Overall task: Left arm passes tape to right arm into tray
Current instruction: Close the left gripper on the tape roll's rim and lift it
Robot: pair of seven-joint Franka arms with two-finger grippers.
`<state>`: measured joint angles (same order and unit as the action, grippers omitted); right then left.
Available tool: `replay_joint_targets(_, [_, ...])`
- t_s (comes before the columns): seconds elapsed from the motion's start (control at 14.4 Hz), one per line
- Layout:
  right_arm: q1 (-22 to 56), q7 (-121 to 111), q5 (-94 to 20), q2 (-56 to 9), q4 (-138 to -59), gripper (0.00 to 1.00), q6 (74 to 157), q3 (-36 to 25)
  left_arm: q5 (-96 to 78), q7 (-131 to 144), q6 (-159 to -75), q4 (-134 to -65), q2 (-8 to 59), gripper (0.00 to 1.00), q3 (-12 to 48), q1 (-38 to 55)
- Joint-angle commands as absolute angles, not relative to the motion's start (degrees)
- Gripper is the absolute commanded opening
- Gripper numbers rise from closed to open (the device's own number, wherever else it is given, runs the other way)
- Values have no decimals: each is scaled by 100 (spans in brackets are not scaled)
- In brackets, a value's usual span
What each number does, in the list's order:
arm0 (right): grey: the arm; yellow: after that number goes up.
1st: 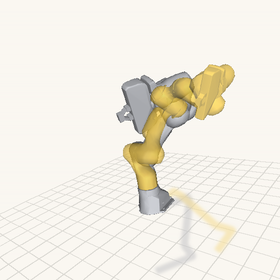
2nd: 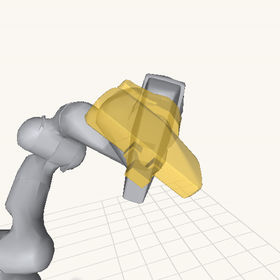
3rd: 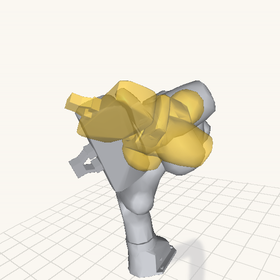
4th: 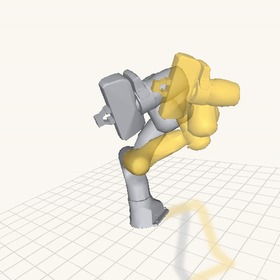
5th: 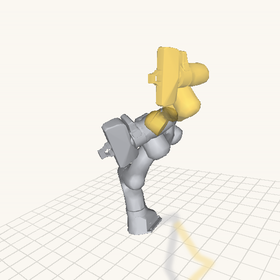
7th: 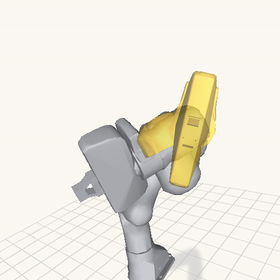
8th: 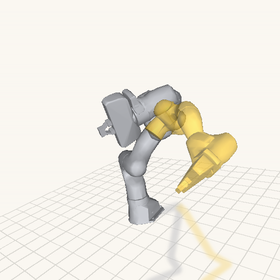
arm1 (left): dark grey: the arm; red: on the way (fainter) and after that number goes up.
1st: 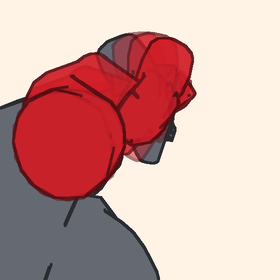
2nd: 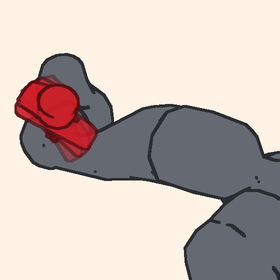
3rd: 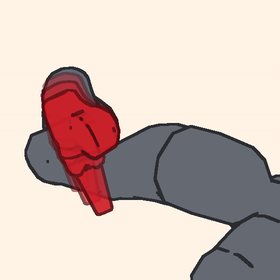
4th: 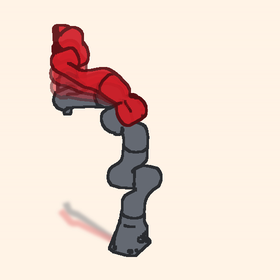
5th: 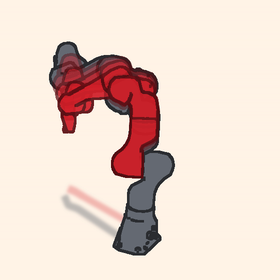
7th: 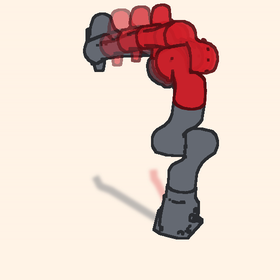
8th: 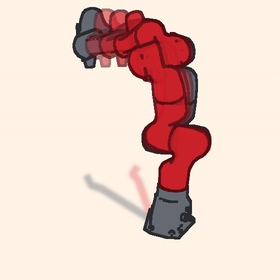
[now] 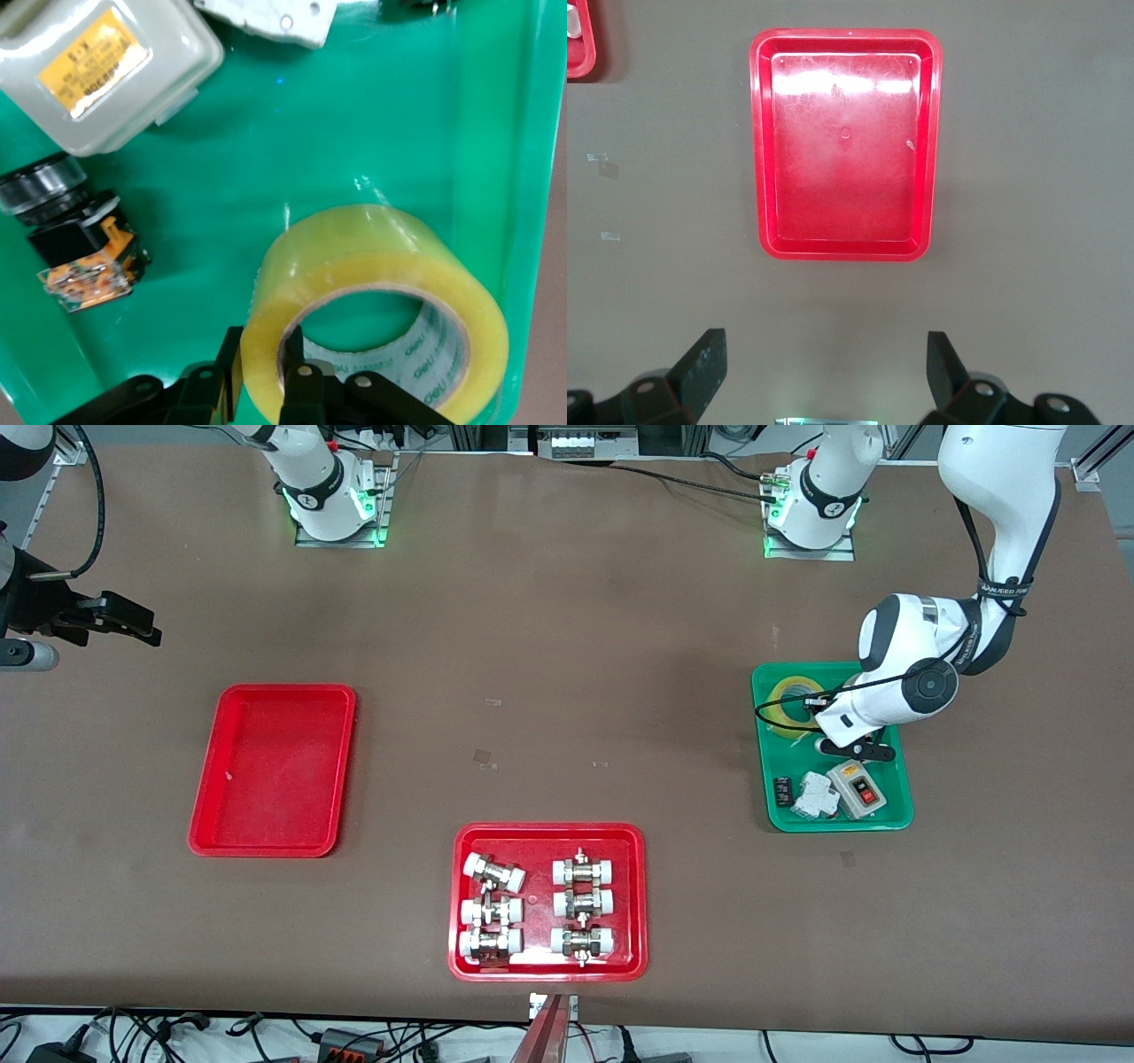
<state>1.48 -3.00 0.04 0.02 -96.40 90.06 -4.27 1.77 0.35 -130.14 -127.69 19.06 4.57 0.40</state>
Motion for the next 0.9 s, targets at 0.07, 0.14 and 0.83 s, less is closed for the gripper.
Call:
replay_joint_targets(0.07, [158, -316, -62, 44, -9659, 100, 8895, -439, 105, -53, -13017, -12946, 1670, 0, 492, 9])
replay_joint_targets(0.14, [158, -316, -70, 44, -9659, 100, 8834, -439, 105, -53, -12973, -12903, 1661, 0, 492, 70])
replay_joint_targets(0.83, [272, -325, -114, 18, -9659, 100, 8737, -396, 88, -62, -10074, -11085, 309, 0, 1475, 53])
